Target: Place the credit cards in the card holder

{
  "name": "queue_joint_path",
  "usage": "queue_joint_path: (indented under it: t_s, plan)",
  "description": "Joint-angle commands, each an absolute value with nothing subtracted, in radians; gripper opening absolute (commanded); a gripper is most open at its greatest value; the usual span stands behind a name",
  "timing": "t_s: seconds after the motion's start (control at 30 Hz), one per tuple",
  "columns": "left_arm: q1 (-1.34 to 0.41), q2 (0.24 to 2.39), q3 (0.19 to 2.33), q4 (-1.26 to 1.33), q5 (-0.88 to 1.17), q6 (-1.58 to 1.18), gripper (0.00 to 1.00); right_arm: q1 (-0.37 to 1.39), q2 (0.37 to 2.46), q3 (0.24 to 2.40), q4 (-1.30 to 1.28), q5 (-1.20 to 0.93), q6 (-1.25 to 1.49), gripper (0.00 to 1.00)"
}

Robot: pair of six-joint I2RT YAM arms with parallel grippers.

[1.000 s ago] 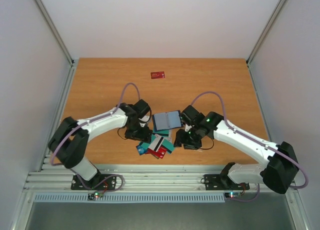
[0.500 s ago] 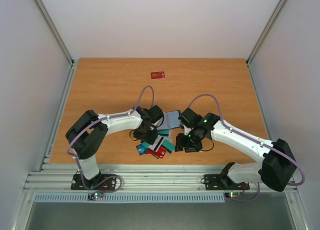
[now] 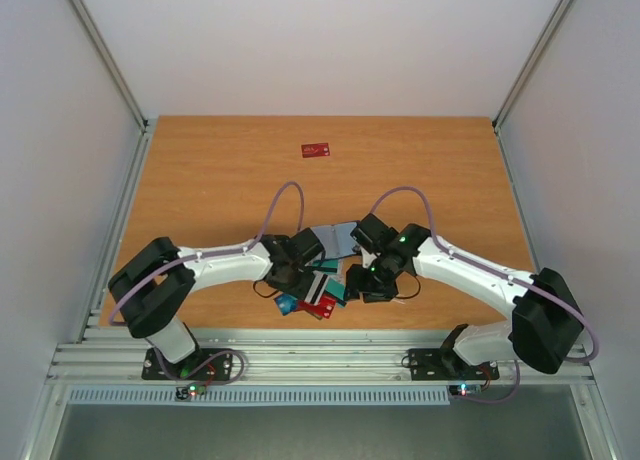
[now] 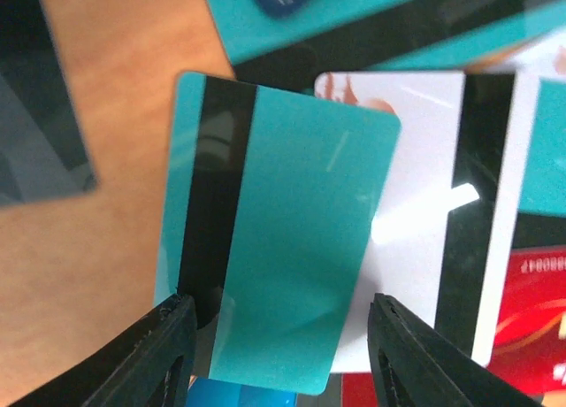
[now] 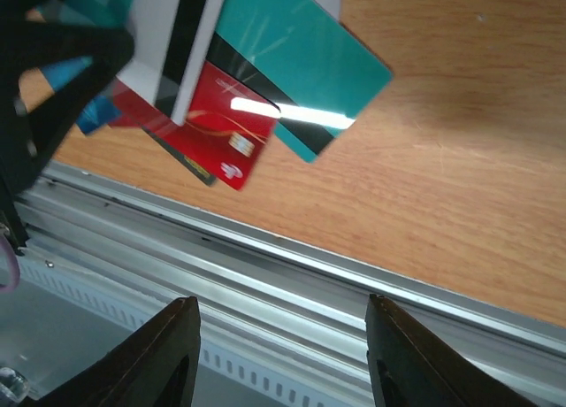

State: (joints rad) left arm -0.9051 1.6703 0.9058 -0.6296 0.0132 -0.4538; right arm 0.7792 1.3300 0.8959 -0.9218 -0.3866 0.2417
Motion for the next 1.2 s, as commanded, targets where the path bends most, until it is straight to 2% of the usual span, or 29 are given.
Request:
queue_joint_path:
  t_s: [0.0,0.27,0.43,0.6,0.73,0.87,0.97,1.17]
  plan:
    - [-0.961,1.702,0.752,-0.662,0.184,-0.59,0.55,0.775,1.371,0.906,-0.839,-0.43,0.242,0.53]
    - [-1.066,1.548,0.765,-0.736,0.217,-0.733,0.56,0.774,1.443,0.925,-0.801,-0.458,0.235,0.52]
    - [-1.061,1.446,0.871,-0.847,0.143,-0.728,0.65,0.775,1.457,0.938,-0.813,-0.443,0.228,0.52]
    - [-1.045,1.504,0.918,-0.891,0.106,-0.666,0.7,0.775,1.443,0.909,-0.79,-0.455,0.258,0.52]
    - [-1.045,1.506,0.874,-0.818,0.159,-0.648,0.68,0.775,1.396,0.855,-0.751,-0.474,0.312,0.52]
    - [-1.041,1.499,0.836,-0.754,0.191,-0.634,0.66,0.783,1.306,0.745,-0.608,-0.521,0.422,0.52]
    - [-1.033,1.514,0.818,-0.707,0.215,-0.618,0.6,0.793,1.25,0.654,-0.506,-0.532,0.517,0.51]
    - [-1.025,1.54,0.751,-0.586,0.294,-0.613,0.55,0.822,1.196,0.572,-0.454,-0.506,0.597,0.5]
